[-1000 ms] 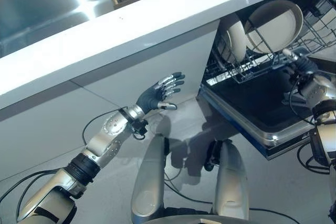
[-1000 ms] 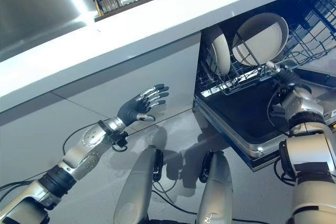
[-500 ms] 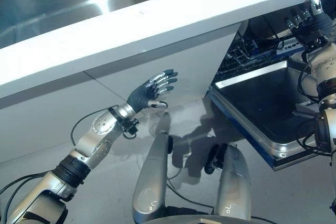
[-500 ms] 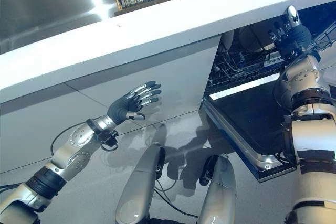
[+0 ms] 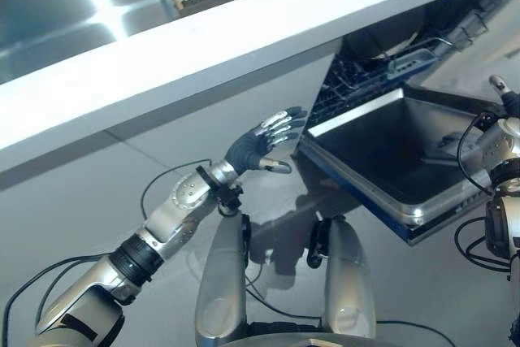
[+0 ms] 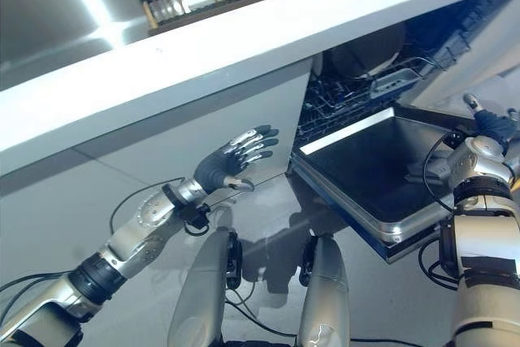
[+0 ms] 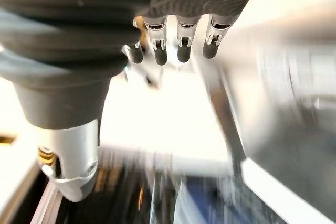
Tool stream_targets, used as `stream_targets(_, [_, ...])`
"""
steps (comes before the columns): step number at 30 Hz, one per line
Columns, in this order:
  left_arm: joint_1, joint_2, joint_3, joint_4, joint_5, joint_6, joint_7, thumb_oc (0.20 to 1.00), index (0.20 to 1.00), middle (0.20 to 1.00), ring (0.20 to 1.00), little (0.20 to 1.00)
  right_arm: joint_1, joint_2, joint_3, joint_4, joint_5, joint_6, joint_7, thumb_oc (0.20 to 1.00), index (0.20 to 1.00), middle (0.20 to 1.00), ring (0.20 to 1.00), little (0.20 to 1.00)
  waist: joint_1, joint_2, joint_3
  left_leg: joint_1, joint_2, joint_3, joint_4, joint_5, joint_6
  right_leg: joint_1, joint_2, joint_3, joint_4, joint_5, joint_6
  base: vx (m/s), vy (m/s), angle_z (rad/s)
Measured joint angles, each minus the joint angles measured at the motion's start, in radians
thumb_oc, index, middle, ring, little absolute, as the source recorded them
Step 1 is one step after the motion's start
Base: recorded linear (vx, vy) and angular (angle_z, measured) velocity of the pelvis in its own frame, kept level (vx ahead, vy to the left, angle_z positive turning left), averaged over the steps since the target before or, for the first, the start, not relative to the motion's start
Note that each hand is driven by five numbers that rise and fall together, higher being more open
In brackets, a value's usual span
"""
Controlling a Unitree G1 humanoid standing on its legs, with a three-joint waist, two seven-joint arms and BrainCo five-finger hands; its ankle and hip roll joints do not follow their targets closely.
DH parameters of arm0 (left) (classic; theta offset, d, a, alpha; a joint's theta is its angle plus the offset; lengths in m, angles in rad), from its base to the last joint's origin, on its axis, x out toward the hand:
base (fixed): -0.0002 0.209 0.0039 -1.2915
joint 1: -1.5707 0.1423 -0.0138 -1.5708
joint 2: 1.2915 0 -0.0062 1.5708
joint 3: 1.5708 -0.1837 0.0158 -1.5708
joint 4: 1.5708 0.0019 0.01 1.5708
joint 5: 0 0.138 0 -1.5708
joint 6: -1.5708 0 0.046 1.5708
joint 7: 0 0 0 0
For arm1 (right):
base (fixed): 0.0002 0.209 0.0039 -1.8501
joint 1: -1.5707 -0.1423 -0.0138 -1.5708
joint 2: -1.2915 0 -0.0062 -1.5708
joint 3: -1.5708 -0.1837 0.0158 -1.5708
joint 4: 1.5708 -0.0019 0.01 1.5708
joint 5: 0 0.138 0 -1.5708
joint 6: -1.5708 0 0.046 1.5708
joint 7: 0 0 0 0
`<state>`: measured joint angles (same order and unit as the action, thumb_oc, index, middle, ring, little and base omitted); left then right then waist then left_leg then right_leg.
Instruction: Pick up plates and place into dishwasher.
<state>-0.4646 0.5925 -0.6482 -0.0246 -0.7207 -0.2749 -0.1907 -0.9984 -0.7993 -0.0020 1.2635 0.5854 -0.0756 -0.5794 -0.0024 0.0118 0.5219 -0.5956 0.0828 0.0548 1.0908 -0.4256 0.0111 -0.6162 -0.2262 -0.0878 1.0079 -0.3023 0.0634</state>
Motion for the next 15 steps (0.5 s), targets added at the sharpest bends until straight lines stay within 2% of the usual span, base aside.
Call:
stream_targets(4, [-0.012,-0.011,-0.008,0.0,0.001,-0.026,0.06,1.0,1.0,1.0,1.0,1.0,0.028,0.008,-0.048,-0.004,-0.101,-0.056,-0.19,1.0,1.0,1.0,1.0,1.0,-0.039,-0.001,0.0,0.012,0.011,0.013,0.005,-0.011,-0.004,-0.001,0.017,0.021,0.005,-0.001,0.007,0.0,0.099,-0.15])
stream_targets(6, [-0.017,-0.021,-0.008,0.0,0.001,-0.032,0.077,1.0,1.0,1.0,1.0,1.0,0.054,0.015,-0.066,-0.003,-0.132,-0.059,-0.238,1.0,1.0,1.0,1.0,1.0,-0.042,-0.001,0.0,0.021,0.019,0.017,0.005,-0.015,-0.011,-0.002,0.025,0.026,0.006,-0.002,0.005,-0.02,0.024,-0.17])
stream_targets(9, [-0.026,-0.025,-0.041,0.001,0.001,-0.048,0.091,1.0,1.0,1.0,1.0,1.0,0.075,0.036,-0.066,0.005,-0.089,-0.049,-0.211,1.0,1.0,1.0,1.0,1.0,-0.05,0.0,0.0,0.025,0.024,0.018,0.003,-0.017,-0.015,-0.002,0.032,0.028,0.007,-0.004,0.001,-0.04,0.003,-0.07])
stream_targets(12, [-0.037,-0.021,-0.07,0.004,0.001,-0.063,0.103,1.0,1.0,1.0,1.0,1.0,0.082,0.061,-0.065,0.037,0.028,-0.03,-0.139,1.0,1.0,1.0,1.0,1.0,-0.06,0.001,0.0,0.024,0.024,0.019,0.001,-0.017,-0.015,-0.006,0.032,0.028,0.008,-0.004,0.001,-0.04,-0.003,0.0])
stream_targets(15, [-0.046,-0.025,-0.073,0.004,0.001,-0.078,0.106,1.0,1.0,1.0,1.0,1.0,0.106,0.084,-0.065,0.088,0.137,0.022,-0.039,1.0,1.0,1.0,1.0,1.0,-0.063,0.007,-0.001,0.023,0.023,0.022,-0.001,-0.018,-0.016,-0.009,0.031,0.03,0.008,-0.005,0.001,-0.01,-0.004,0.0])
